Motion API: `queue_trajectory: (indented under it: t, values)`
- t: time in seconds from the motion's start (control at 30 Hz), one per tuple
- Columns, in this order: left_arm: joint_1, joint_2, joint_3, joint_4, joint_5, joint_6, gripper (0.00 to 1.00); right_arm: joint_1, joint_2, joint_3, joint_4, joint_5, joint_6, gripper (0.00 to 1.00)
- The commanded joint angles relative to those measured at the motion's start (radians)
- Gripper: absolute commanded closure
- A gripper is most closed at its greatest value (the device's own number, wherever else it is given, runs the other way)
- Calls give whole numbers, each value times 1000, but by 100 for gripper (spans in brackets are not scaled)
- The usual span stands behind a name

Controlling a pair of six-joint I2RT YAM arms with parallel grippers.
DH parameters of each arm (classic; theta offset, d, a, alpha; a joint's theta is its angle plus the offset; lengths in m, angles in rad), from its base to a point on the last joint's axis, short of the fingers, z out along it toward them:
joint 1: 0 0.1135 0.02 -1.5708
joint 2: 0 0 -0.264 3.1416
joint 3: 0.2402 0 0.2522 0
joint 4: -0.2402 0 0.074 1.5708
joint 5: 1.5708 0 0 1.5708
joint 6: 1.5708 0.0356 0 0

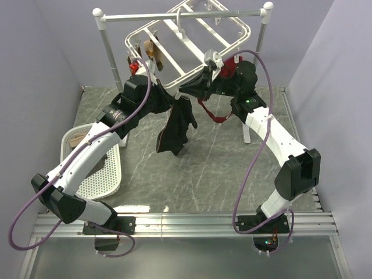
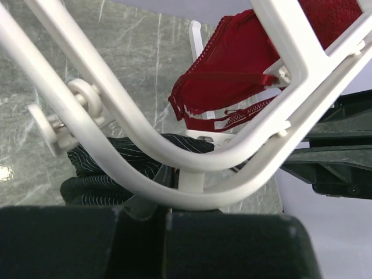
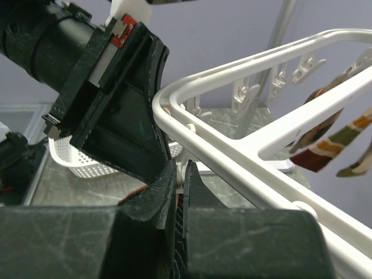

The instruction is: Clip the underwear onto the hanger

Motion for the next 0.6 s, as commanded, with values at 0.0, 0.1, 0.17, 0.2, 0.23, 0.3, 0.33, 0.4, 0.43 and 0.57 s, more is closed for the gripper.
queue_trajectory:
  t: [0.0,0.1,0.17,0.2,0.23,0.3,0.33,0.4,0.43,0.57]
  values:
    - [7,-31,46,58,25,26,100,13,-19,43,-87,-52,-109,100]
    - [16,-34,50,66,41,27,100,11,-20,42,-104,-56,-126,100]
    - [18,-39,47,75,58,30,100,13,-25,37,-110,-52,-147,100]
    - [21,-45,40,90,66,35,100,13,-26,37,-114,-50,-155,100]
    - [19,-52,33,98,75,41,100,13,-28,37,-124,-49,-169,100]
    - [21,-59,27,112,104,66,100,11,-31,42,-151,-47,-210,100]
    - [19,-66,22,124,117,72,100,13,-33,39,-153,-46,-215,100]
    - [19,-66,23,127,150,92,100,13,-36,34,-144,-52,-213,100]
    - [21,-59,28,120,158,95,100,13,-37,31,-135,-55,-206,100]
    - [27,-33,57,75,186,101,100,11,-40,20,-79,-66,-154,95]
